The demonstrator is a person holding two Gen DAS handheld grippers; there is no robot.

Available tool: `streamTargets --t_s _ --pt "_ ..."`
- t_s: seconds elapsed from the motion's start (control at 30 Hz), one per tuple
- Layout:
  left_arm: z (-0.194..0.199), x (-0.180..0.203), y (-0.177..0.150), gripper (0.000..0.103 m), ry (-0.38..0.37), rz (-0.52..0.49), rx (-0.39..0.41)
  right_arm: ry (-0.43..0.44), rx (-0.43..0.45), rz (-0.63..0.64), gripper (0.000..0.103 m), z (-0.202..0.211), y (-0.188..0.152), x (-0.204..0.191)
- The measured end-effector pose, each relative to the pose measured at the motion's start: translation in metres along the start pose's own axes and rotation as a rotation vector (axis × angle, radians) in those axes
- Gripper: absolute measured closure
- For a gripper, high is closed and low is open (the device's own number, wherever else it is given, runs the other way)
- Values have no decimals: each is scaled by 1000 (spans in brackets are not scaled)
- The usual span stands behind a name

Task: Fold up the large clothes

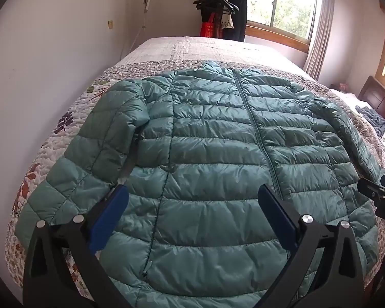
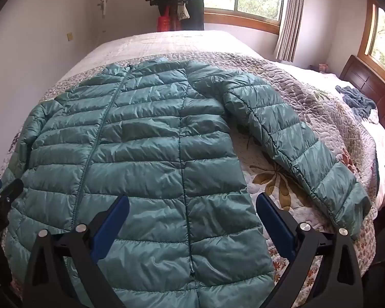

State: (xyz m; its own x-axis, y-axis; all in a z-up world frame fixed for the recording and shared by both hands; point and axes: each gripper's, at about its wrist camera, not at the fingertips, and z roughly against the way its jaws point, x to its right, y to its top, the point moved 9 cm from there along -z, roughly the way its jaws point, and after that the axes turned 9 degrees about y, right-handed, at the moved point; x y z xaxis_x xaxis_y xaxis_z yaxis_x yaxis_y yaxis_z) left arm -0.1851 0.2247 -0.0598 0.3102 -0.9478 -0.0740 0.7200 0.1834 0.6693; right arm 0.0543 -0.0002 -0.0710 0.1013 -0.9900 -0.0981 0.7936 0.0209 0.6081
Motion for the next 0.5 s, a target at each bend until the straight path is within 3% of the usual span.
streamTargets --t_s 0.5 --pt "-4 -5 -1 3 24 3 4 6 -4 -12 4 -9 -1 0"
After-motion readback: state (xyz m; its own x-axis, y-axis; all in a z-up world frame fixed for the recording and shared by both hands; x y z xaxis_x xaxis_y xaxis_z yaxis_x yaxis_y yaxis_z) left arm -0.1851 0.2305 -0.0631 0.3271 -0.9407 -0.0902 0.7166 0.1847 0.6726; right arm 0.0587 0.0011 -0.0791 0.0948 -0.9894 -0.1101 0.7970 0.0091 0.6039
